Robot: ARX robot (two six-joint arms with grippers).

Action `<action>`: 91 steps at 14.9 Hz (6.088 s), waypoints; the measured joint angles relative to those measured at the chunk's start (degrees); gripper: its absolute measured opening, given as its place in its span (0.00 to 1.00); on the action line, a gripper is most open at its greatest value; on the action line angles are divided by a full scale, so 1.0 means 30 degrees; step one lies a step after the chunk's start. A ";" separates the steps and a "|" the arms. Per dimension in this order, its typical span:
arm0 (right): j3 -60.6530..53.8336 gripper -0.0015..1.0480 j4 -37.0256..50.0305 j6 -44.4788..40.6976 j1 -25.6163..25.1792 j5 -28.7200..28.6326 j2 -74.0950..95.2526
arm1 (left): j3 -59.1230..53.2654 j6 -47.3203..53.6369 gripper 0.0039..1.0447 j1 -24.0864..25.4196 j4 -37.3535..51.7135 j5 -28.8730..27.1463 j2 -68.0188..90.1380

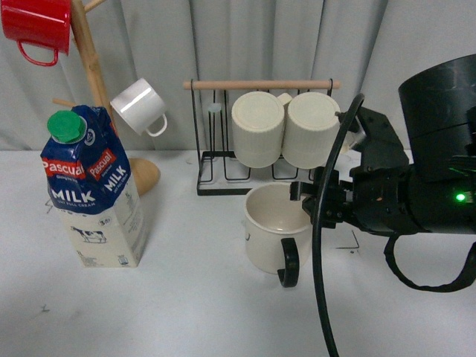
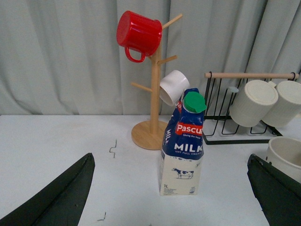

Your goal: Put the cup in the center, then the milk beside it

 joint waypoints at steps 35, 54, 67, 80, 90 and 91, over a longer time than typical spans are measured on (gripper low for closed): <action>-1.8272 0.02 -0.2506 -0.6193 -0.5697 0.3621 -3.3842 | 0.0000 0.0000 0.94 0.0000 0.0007 0.0000 0.0000; -1.8265 0.94 -0.7176 -0.6244 -0.5697 0.3555 -3.8315 | 0.7628 -0.6011 0.94 -0.1435 0.3985 -0.2579 1.6415; -1.8265 0.94 -0.7191 -0.6244 -0.5697 0.3555 -3.8315 | 1.4324 -0.0007 0.94 -0.1362 0.6397 0.2069 2.9645; -1.8265 0.94 -0.7184 -0.6244 -0.5697 0.3555 -3.8315 | 1.5110 -0.0627 0.56 -0.1909 0.7570 -0.0160 3.3507; -1.8265 0.94 -0.7184 -0.6244 -0.5697 0.3555 -3.8315 | 1.6225 -0.1188 0.13 -0.6557 0.8160 -0.2688 3.2785; -1.8265 0.94 -0.7191 -0.6244 -0.5697 0.3555 -3.8315 | 1.6342 -0.1202 0.13 -0.6907 0.8400 -0.2871 3.3172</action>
